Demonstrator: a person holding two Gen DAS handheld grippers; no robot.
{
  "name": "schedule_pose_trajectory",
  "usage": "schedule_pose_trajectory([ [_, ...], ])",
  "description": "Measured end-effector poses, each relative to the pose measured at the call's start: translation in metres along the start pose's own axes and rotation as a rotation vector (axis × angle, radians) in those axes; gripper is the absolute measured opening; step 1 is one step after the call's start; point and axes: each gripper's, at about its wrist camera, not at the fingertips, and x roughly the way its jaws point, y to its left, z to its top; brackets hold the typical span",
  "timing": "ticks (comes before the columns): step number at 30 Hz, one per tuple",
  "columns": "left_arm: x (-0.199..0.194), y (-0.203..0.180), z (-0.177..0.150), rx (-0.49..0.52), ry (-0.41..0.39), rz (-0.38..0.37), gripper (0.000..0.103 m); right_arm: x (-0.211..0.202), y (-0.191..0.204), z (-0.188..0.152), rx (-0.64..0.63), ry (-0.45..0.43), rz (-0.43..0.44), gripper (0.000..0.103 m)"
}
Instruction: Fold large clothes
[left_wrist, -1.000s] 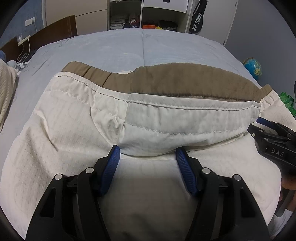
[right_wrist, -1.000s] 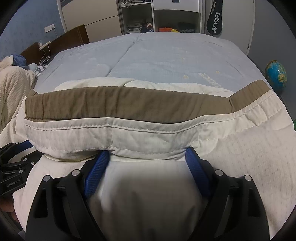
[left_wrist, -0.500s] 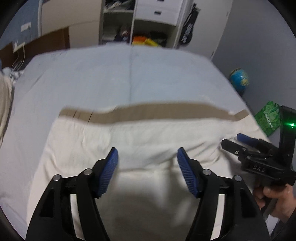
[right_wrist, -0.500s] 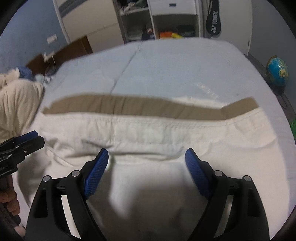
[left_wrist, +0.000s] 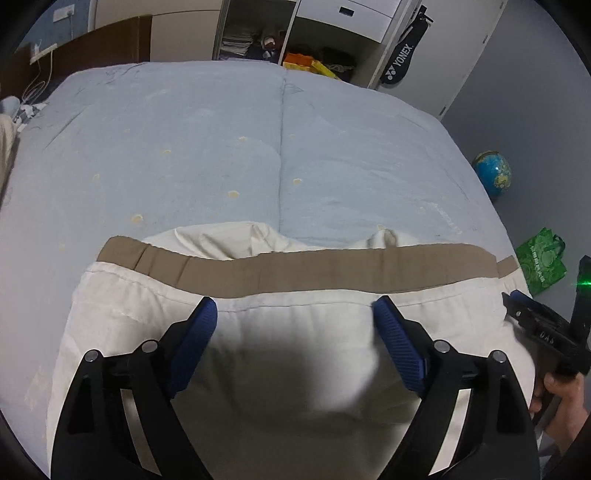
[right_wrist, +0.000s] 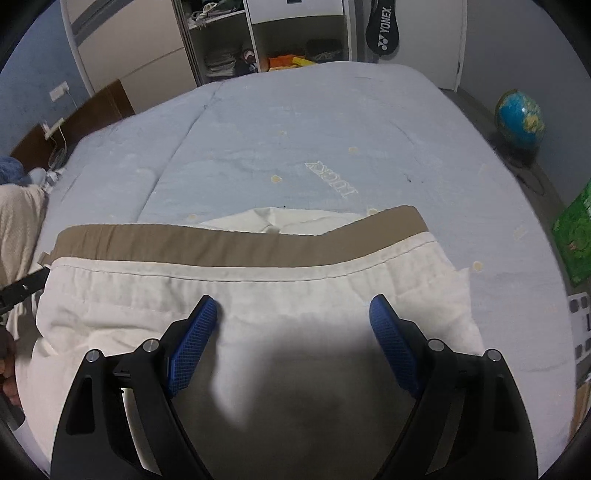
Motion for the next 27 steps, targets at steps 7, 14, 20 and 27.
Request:
schedule_pose_trajectory([
  [7,-0.02,0.023,-0.008,-0.059,-0.002,-0.095,0.081,-0.017,-0.015,-0.004,0.03,-0.049,0.056,0.081],
  [14,-0.09,0.04,-0.059,0.033,-0.095,-0.021,0.079,-0.075,-0.031,-0.042,-0.007,-0.126,0.072,0.081],
  [20,-0.107,0.068,-0.106,0.038,-0.079,0.065,0.071,-0.1,-0.051,-0.096,-0.052,-0.112,-0.031,0.081],
  [27,-0.096,0.1,-0.137,-0.061,-0.034,0.096,0.064,-0.094,-0.084,-0.127,0.034,-0.074,-0.009,0.081],
])
